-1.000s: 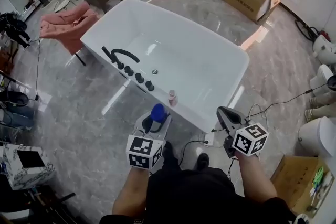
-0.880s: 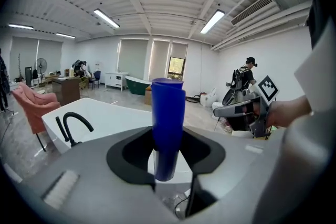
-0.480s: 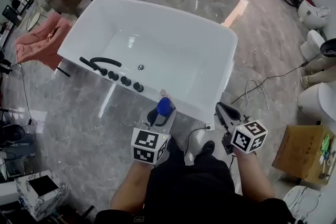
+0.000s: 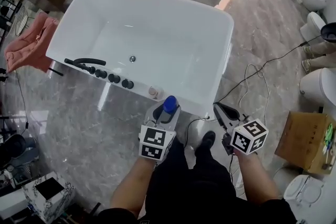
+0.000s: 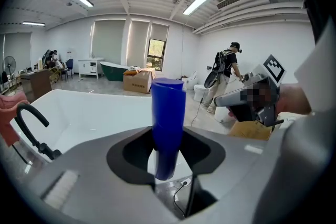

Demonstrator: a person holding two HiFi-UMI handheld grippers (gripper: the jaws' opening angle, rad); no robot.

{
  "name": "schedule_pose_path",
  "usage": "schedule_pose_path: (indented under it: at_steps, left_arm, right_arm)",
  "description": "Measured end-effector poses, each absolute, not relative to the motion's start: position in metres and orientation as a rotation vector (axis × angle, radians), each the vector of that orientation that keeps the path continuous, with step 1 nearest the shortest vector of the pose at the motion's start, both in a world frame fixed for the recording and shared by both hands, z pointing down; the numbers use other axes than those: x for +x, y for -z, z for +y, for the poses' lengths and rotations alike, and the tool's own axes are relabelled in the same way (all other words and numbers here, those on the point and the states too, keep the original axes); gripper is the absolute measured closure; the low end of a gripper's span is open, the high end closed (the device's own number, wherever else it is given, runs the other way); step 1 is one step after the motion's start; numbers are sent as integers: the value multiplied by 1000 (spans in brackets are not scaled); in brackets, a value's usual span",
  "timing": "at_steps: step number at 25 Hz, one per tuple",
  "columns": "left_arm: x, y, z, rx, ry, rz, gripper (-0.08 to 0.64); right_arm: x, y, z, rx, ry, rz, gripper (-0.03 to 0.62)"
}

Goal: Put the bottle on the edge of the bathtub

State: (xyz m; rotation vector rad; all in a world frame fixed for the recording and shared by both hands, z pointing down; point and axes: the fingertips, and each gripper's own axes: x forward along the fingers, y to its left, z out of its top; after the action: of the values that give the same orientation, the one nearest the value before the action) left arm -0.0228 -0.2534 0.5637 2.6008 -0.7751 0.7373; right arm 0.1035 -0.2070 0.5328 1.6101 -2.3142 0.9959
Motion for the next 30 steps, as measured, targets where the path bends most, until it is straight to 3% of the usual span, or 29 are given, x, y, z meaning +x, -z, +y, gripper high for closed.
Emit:
schedule_pose_path:
  at_steps: [30]
  left_arm:
    - [1,-737,-258,2507,-836,-765,403]
  right_arm:
    - [80,-641,-205,1433,-1140,-2258,580]
